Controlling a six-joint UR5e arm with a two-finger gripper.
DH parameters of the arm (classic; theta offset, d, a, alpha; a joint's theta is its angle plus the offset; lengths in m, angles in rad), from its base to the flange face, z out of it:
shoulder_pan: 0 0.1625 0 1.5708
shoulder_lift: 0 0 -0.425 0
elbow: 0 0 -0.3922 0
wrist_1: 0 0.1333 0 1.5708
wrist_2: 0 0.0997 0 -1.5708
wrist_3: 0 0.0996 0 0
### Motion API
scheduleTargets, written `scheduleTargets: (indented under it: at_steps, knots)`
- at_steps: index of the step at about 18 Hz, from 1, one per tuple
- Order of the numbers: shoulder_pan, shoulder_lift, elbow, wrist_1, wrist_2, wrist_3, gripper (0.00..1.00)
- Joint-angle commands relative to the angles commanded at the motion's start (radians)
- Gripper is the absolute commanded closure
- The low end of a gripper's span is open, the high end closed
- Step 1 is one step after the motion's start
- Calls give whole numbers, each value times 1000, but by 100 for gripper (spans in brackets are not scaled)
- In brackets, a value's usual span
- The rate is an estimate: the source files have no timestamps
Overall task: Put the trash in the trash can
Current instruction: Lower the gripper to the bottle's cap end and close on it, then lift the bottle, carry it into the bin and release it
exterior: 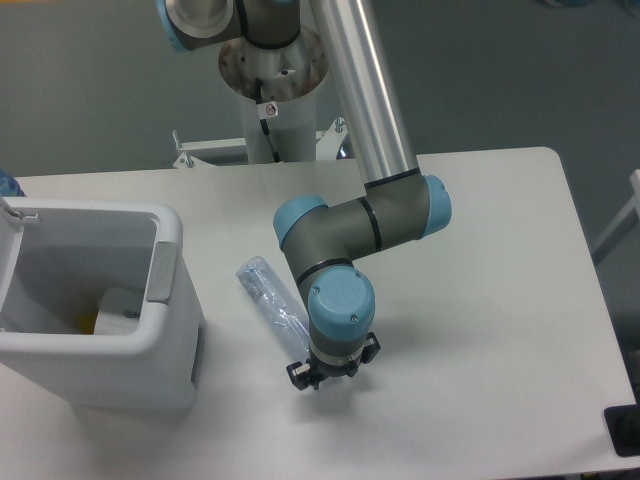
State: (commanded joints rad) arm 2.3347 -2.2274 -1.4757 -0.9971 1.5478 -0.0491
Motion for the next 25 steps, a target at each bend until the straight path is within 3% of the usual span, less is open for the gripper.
scheduleTargets:
  at_steps: [4, 14, 20, 25]
  knots:
    - [-3, 15, 15, -2, -6, -2, 79]
    - [6, 67, 141, 9, -74, -9, 79]
    - [46, 94, 215, 11, -179, -8, 79]
    - [95, 165, 265, 11, -326, -6, 79]
